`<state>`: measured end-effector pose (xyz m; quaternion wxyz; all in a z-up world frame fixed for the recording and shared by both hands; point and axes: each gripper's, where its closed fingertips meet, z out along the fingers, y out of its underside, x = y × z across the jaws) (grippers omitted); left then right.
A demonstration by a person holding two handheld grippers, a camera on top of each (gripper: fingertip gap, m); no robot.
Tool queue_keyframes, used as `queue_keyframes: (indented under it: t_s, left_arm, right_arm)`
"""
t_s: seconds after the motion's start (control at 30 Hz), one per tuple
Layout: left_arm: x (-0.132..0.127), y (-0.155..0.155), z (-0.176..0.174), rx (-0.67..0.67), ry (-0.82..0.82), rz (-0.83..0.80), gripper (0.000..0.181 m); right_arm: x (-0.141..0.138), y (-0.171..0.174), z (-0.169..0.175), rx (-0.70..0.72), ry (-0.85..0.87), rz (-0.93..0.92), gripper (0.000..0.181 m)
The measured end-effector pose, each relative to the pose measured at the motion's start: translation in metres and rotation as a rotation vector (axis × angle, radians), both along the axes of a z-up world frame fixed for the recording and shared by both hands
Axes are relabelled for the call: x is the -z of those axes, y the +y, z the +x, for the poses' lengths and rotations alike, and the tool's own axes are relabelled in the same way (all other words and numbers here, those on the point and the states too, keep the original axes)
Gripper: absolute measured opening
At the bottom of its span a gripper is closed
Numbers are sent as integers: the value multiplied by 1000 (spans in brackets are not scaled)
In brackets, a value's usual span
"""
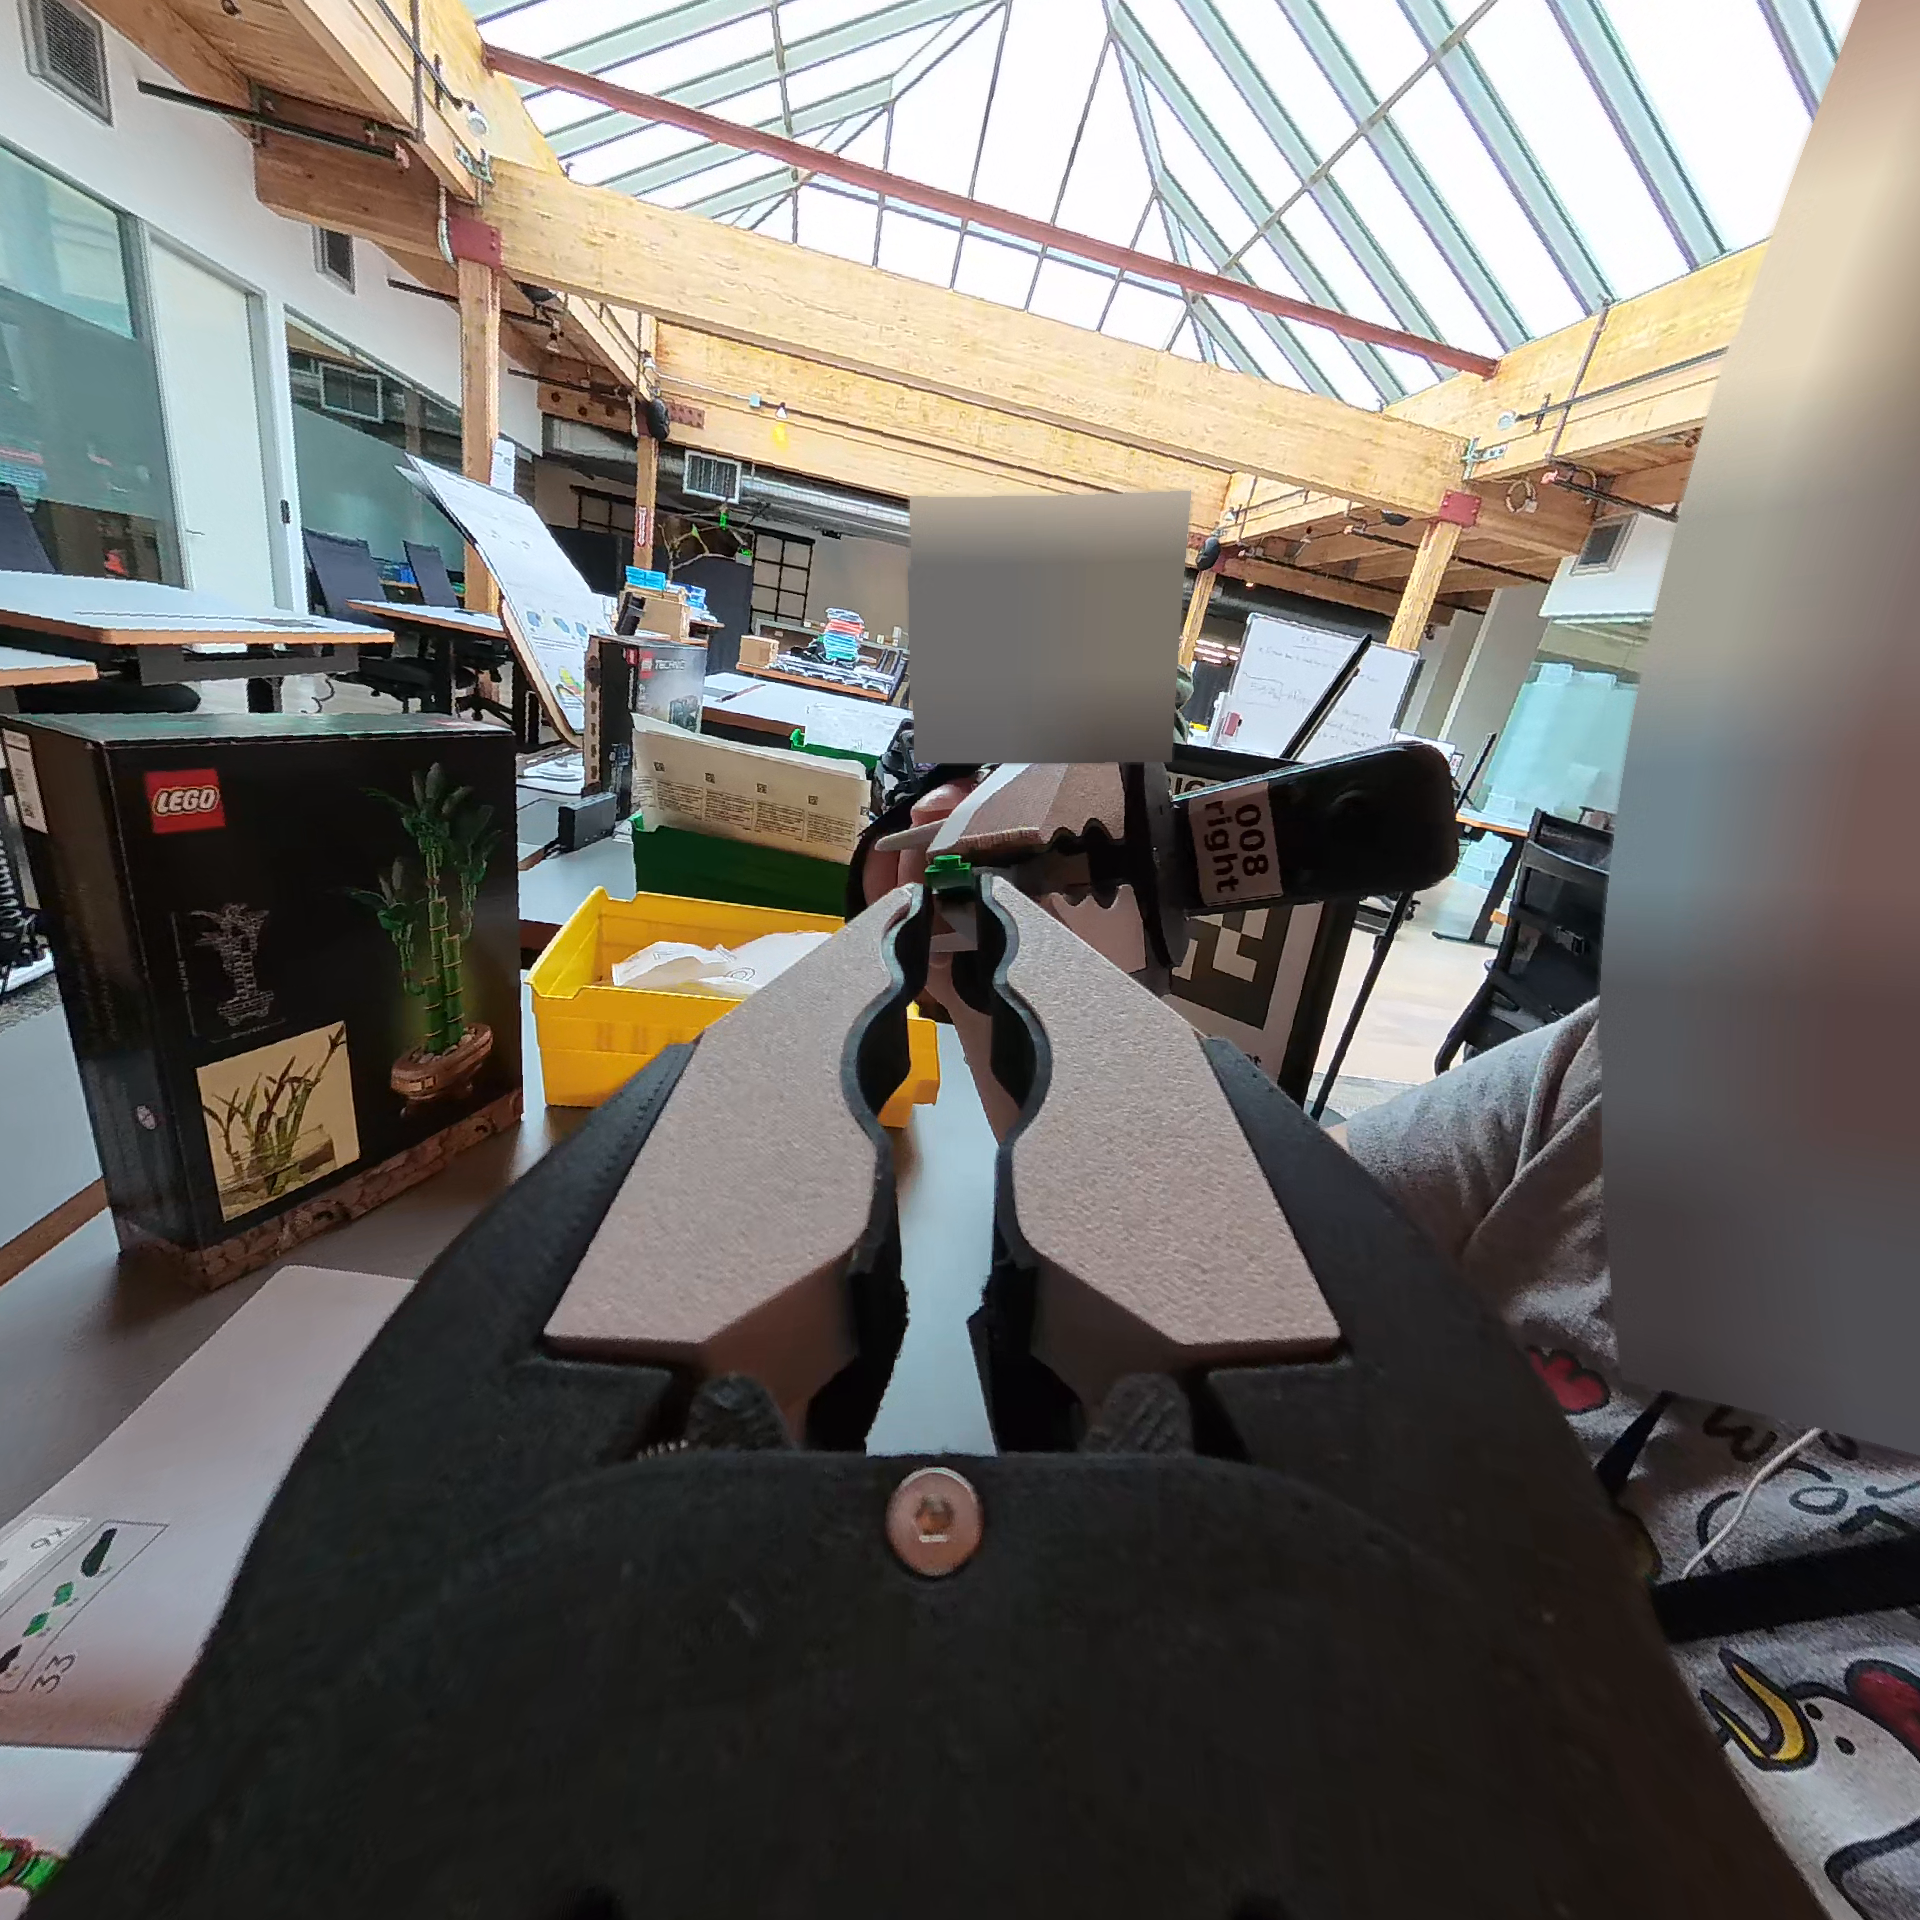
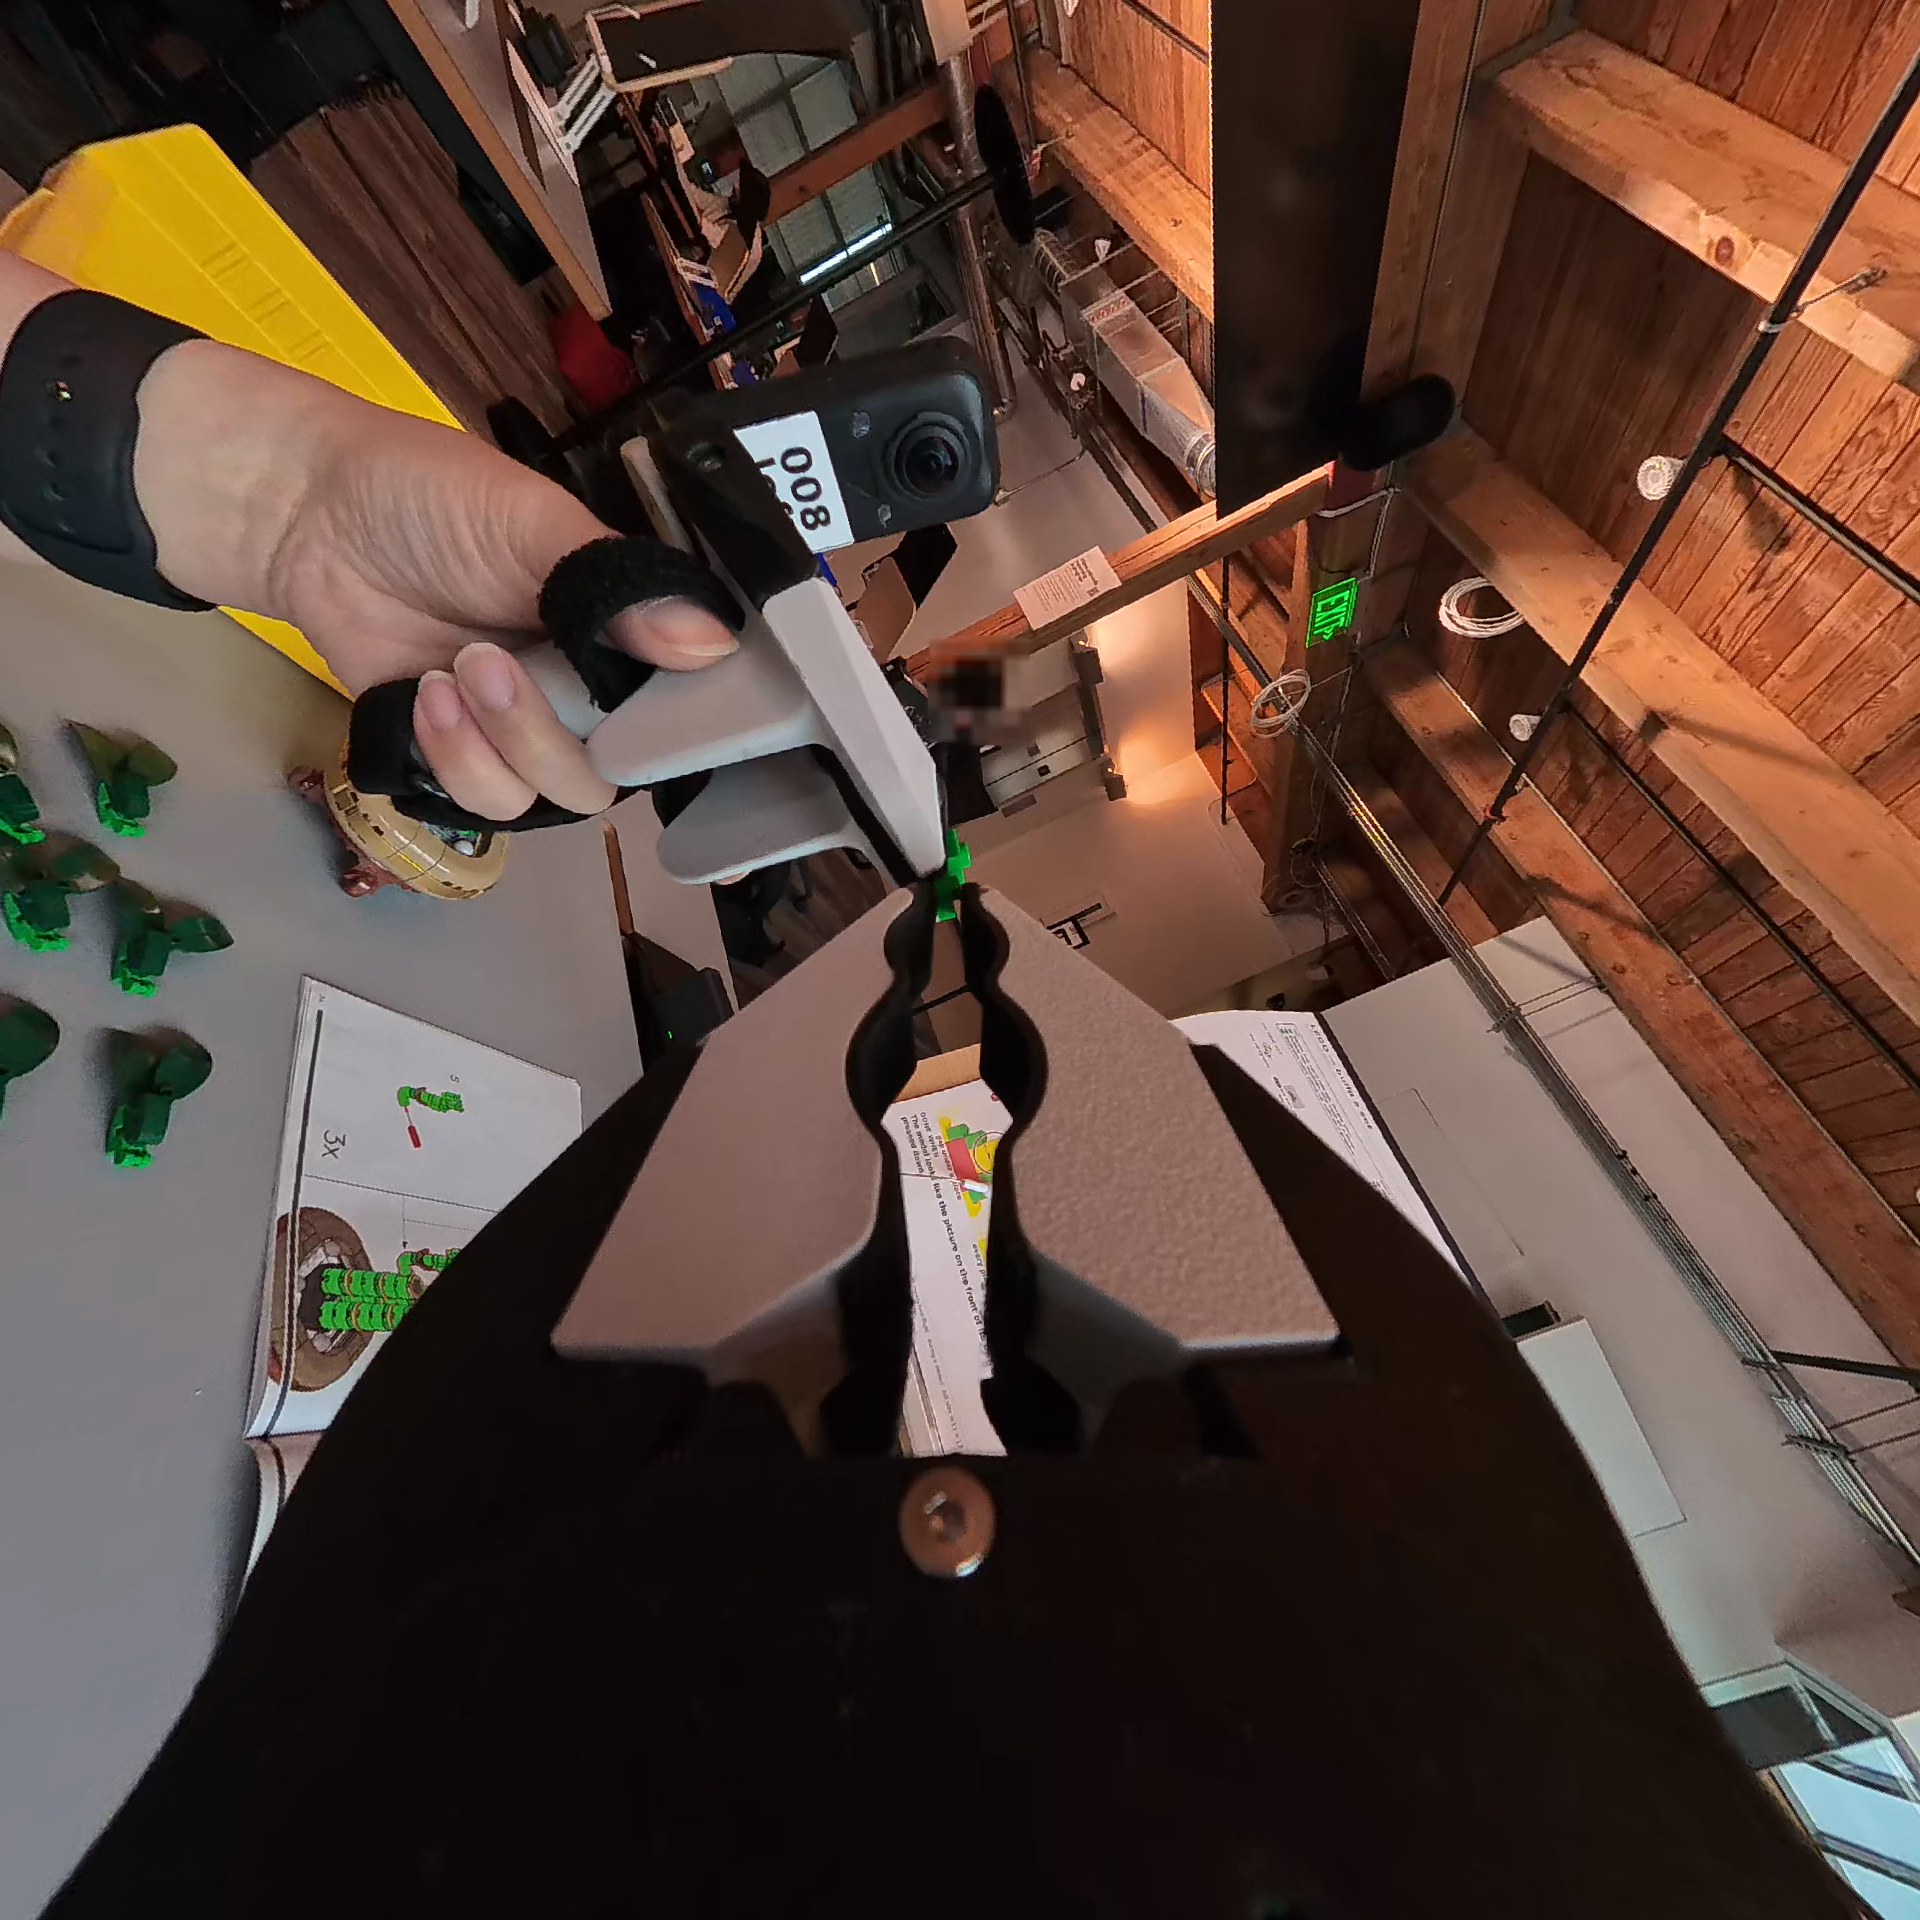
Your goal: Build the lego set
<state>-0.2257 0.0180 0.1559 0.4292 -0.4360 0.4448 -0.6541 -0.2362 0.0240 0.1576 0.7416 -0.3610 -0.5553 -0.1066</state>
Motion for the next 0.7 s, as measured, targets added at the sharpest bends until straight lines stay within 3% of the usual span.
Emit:
queue_keyframes:
  t_s: [0.27,0.37,0.5,0.6,0.7]
  left_arm:
    - [1,0,1,-3,7,17,5]
    - [-1,2,-2,-22,-9,27,5]
    - [-9,11,-16,-59,-39,29,5]
    - [-19,21,-35,-131,-62,40,5]
    - [-28,27,-56,-198,-86,70,5]
  right_arm:
    - [1,0,0,-8,-4,-3,3]
    - [-3,-1,0,-23,24,-3,17]
    - [-12,-12,7,-90,85,-40,23]
    - [-24,-35,13,-185,149,-170,23]
    - [-16,-55,8,-292,179,-346,23]
